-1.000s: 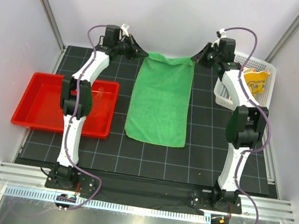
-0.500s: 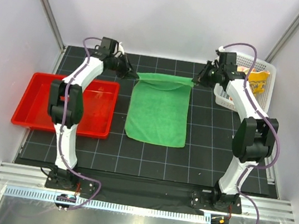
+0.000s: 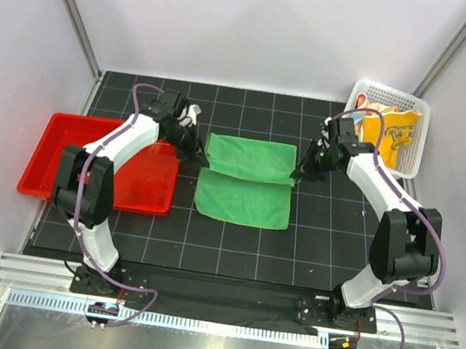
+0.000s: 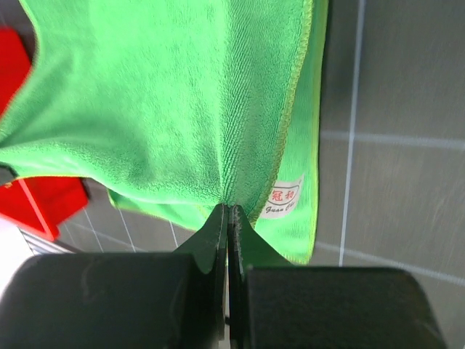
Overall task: Fold and stack the towels
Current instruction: Fold the towel
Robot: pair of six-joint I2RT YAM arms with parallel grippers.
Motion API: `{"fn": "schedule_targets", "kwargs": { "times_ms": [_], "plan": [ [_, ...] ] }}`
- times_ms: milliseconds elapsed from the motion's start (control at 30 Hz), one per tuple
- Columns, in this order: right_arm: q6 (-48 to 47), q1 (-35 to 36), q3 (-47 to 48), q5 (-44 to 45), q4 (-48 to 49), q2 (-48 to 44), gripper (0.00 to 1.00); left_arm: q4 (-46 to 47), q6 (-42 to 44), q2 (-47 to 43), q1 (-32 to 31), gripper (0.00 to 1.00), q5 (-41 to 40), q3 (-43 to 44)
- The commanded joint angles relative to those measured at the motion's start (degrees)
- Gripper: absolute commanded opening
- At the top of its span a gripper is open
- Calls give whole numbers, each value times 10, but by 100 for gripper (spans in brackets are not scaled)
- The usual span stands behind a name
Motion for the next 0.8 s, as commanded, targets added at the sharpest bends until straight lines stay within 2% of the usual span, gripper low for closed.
{"fn": "schedule_targets", "kwargs": {
  "times_ms": [0,167,400,600,767],
  "plan": [
    [-8,21,-27,18,-17,-46,1,-32,28,-59,-8,0,-52,-18],
    [-9,33,-83,32,-17,-80,1,-45,31,-100,-36,0,-83,-77],
    [-7,52,-143,45,1,-104,1,-14,12,-122,-59,0,-97,-161],
    [-7,81,-163,57,12,-99,2,1,8,-122,-66,0,-105,-192],
    [-5,92,-180,80,15,-88,8,5,10,-115,-76,0,-111,-203]
  ]
}}
